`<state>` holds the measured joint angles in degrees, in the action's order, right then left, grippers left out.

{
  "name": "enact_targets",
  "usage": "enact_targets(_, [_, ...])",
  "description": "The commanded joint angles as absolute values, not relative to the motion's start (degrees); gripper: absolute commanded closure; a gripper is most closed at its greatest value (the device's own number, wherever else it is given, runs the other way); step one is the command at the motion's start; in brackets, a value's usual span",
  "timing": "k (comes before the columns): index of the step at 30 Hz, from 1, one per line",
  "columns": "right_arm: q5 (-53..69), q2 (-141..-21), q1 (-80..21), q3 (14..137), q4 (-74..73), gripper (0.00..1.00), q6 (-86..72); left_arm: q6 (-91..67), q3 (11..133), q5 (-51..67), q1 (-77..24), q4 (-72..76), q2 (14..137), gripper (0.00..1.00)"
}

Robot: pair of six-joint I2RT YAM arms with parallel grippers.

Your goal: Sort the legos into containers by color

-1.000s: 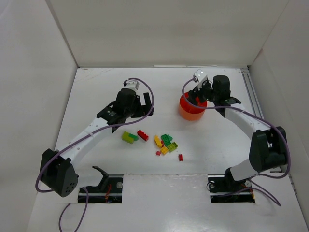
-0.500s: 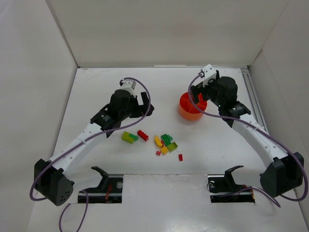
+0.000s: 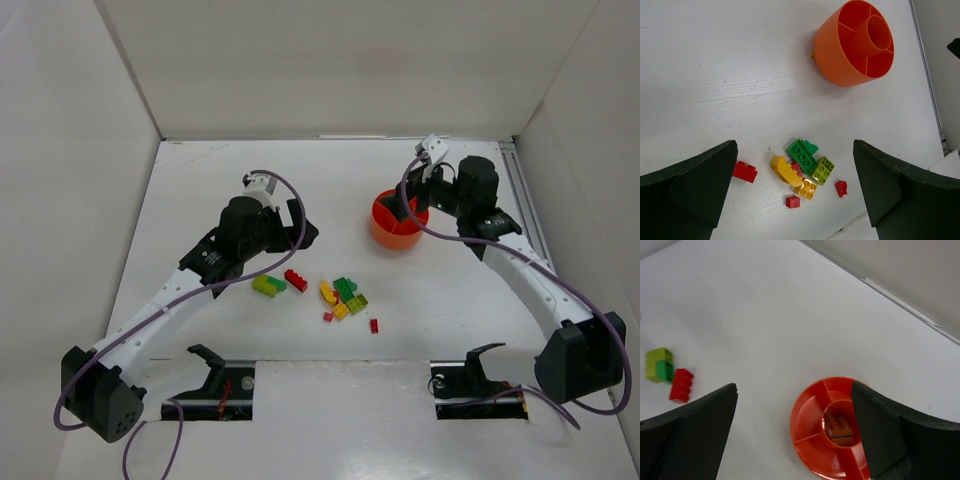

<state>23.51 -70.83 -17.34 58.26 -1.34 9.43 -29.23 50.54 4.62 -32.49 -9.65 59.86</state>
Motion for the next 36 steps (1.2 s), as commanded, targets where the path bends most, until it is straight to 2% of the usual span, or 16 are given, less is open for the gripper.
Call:
enact_targets(1, [44.9,-74.5,-13.4,57.6,7.1,0.00,5.7,-29.6,49.8,5.5,-32.7,-8.3,58.4,0.00])
enact_targets(2, [50.3,-75.7,-12.5,56.8,9.3,0.00,3.3,-29.6,49.8,4.4,-33.3,-8.3,58.4,0.00])
enact_targets(4, [49.7,-77.5,-12.5,57.5,8.4,0.00,2.3,-30.1,49.1,3.3,-34.2,-8.3,58.4,0.00])
enact_targets(5, [42.0,-77.5,-13.4,57.5,7.2,0.00,3.9,-30.1,49.1,2.6,-34.2,-8.3,57.9,0.00])
enact_targets(8, [29.7,-73.2,-18.8,56.1,4.6,0.00,11.1,-30.8,49.1,2.1,-34.8,-8.8,57.9,0.00])
enact_targets(12, [23.2,-70.5,-19.6,54.8,3.4,0.00,8.3,-30.8,48.6,2.1,-34.8,-9.4,57.4,0.00])
enact_targets(23, [19.4,-63.9,-32.0,49.3,1.2,0.00,12.9,-34.8,43.1,1.6,-34.8,-10.5,54.7,0.00])
enact_targets(25, [16.6,-62.5,-35.6,48.8,-2.0,0.08,12.9,-35.4,41.8,1.6,-35.3,-10.5,53.6,0.00])
enact_targets(30, [0.5,-62.0,-44.4,47.5,-11.8,0.14,7.8,-37.4,38.2,0.4,-35.3,-12.3,50.2,0.00])
enact_targets(36, [-8.7,-61.4,-52.4,42.5,-21.2,0.16,-8.1,-39.4,37.6,-0.7,-35.9,-14.2,49.7,0.00])
